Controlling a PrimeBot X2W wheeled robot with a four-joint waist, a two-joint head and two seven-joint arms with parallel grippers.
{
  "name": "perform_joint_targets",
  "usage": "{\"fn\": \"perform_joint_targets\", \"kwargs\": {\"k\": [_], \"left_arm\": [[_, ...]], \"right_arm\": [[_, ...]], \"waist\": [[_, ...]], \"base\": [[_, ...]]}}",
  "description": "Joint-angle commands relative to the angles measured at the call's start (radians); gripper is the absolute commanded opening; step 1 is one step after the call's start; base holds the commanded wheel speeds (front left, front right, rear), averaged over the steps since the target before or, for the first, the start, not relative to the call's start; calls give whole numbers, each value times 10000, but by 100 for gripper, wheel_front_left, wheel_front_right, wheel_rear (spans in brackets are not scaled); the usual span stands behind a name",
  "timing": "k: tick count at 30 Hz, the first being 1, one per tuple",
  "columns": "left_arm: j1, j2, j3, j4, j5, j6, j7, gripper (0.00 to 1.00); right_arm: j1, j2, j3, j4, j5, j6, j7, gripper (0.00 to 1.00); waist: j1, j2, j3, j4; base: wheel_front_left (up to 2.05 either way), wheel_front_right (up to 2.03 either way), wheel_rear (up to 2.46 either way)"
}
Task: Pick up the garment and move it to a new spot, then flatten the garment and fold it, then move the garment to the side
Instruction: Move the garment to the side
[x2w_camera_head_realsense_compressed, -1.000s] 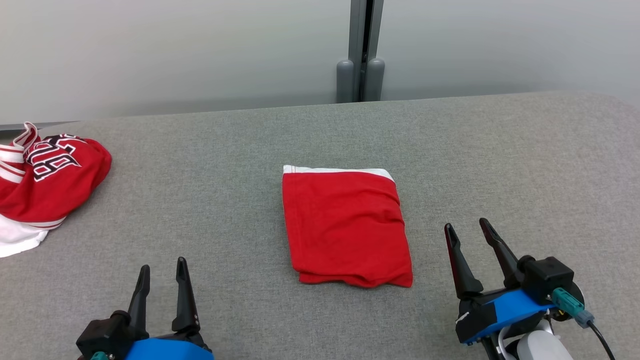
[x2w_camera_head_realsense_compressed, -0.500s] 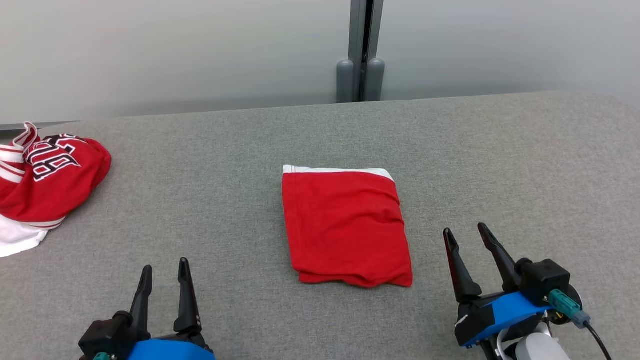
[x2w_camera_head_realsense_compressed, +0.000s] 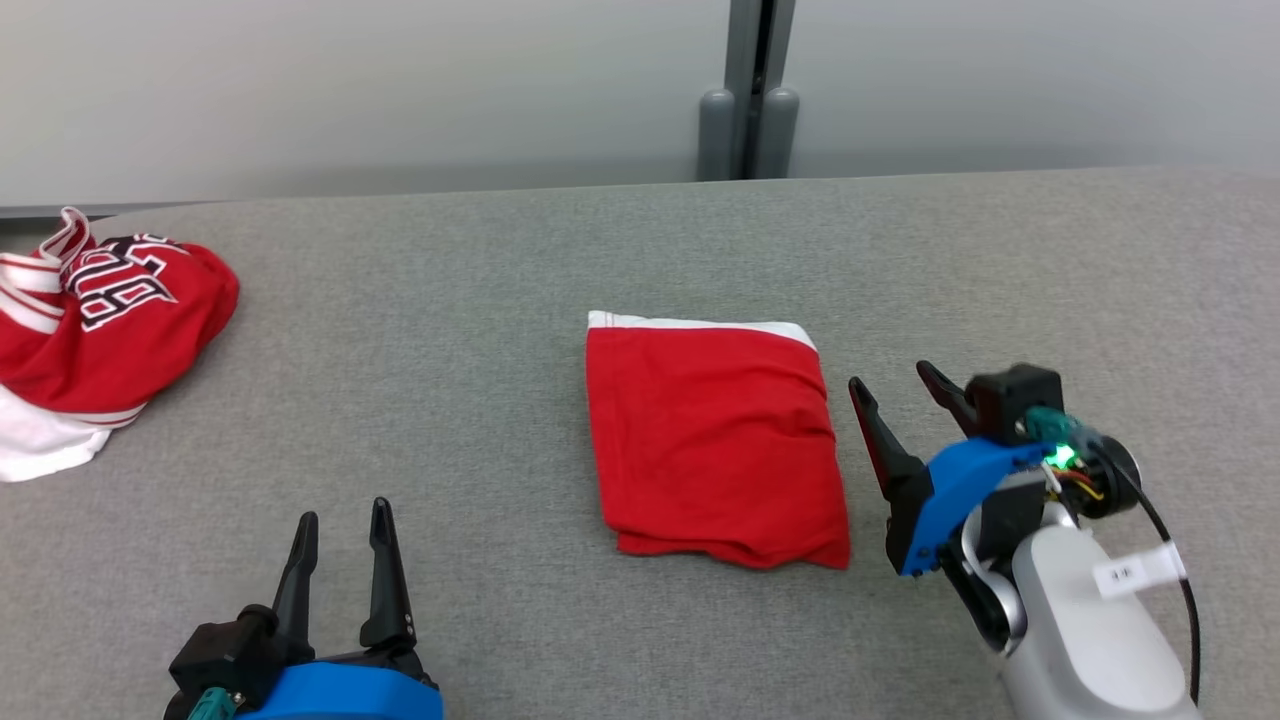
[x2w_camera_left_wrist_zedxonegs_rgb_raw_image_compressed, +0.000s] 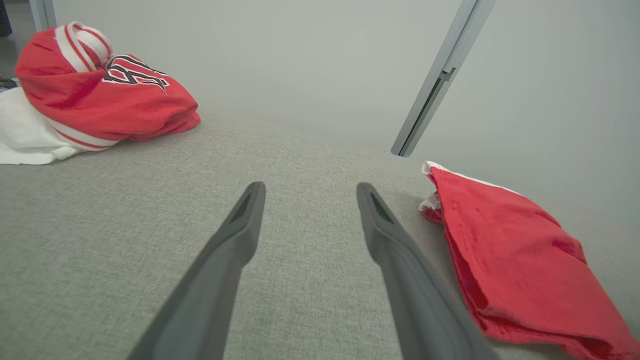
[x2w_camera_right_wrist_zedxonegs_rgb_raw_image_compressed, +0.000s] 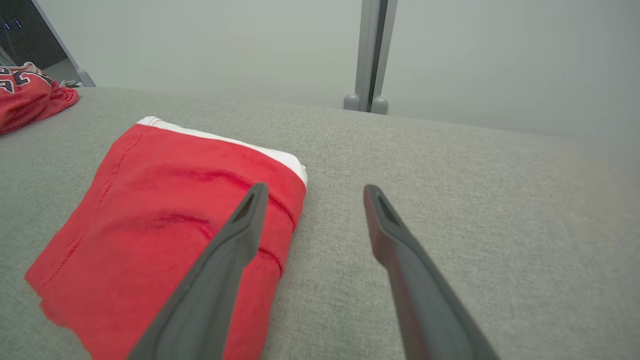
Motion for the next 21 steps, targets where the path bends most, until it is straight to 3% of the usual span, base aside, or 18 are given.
{"fn": "perform_joint_targets", "kwargs": {"k": [1,16,17,18,19,21], "left_arm": [[-180,-3,46,26,64,-41,-46,100],[-372,-294,176,177,288,-301,-38,100],[-371,-301,180,183,308,-306,-38,100],[-366,-309,185,183,303,-323,-38,100],[-363,-318,190,185,331,-340,-38,100],[-355,-337,184,185,389,-359,-38,100]], "right_arm": [[-227,-8,38,105,14,1,193,100],[-1773,-984,1329,2448,2255,1,3474,100],[-1824,-1046,1422,2532,2407,1,3594,86],[-1846,-1084,1529,2592,2530,1,3690,46],[-1873,-1125,1624,2641,2661,1,3740,39],[-1935,-1181,1781,2698,2949,1,3757,0]], "waist": [[0,0,72,104],[0,0,525,1217],[0,0,536,1246],[0,0,545,1272],[0,0,554,1290],[0,0,570,1302]], "base": [[0,0,0],[0,0,0],[0,0,0],[0,0,0],[0,0,0],[0,0,0]]}}
